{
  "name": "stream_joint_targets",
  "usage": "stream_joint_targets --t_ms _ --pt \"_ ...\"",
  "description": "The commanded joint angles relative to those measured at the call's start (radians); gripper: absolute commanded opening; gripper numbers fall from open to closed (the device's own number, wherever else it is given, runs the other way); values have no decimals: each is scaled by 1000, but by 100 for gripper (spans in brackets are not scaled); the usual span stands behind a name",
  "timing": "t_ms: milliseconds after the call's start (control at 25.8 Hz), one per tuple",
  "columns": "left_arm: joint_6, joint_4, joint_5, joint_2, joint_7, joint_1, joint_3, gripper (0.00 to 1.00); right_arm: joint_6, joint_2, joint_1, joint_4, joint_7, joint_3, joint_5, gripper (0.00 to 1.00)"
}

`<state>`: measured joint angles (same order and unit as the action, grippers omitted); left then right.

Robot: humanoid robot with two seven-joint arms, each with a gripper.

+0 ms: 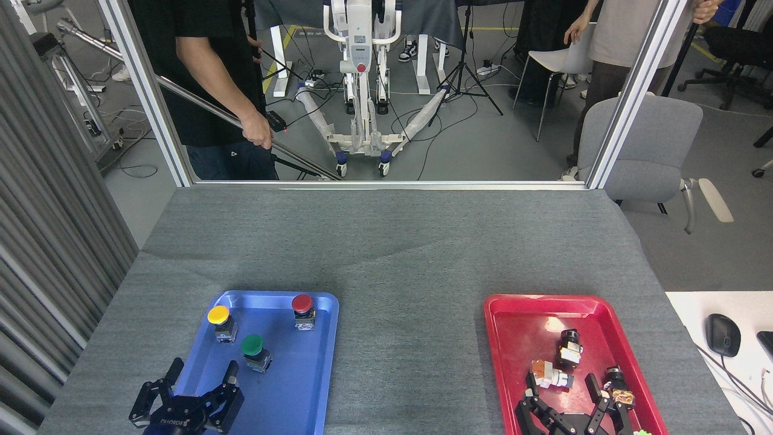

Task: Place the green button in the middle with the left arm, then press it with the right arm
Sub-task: 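Move the left gripper forward over the green button in the blue tray, then close the left gripper around the green button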

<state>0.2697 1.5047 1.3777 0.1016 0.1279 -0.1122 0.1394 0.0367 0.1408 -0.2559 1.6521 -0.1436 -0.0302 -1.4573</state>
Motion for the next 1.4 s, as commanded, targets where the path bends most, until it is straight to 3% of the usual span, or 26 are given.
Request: stream_joint_targets --t_ms 0,271,582,1202,1280,1357 --pt "-6 -34 55 -3 -2 31 -66 99 0 0 0 0 -1 -1 0 100" --pt "-70 -124 80 -16 9 63 -106 99 0 0 0 0 -1 1 0 100" --pt "-60 -319 83 -8 9 161 -132 99 0 2 0 0 -1 1 0 100" --pt "-73 -448 83 -14 9 286 -162 98 -1 5 0 0 -1 1 0 100" --pt "-76 -449 83 -14 9 287 -162 94 -1 3 0 0 -1 1 0 100" --pt "-83 -451 83 -16 9 287 -162 76 -1 5 0 0 -1 1 0 100"
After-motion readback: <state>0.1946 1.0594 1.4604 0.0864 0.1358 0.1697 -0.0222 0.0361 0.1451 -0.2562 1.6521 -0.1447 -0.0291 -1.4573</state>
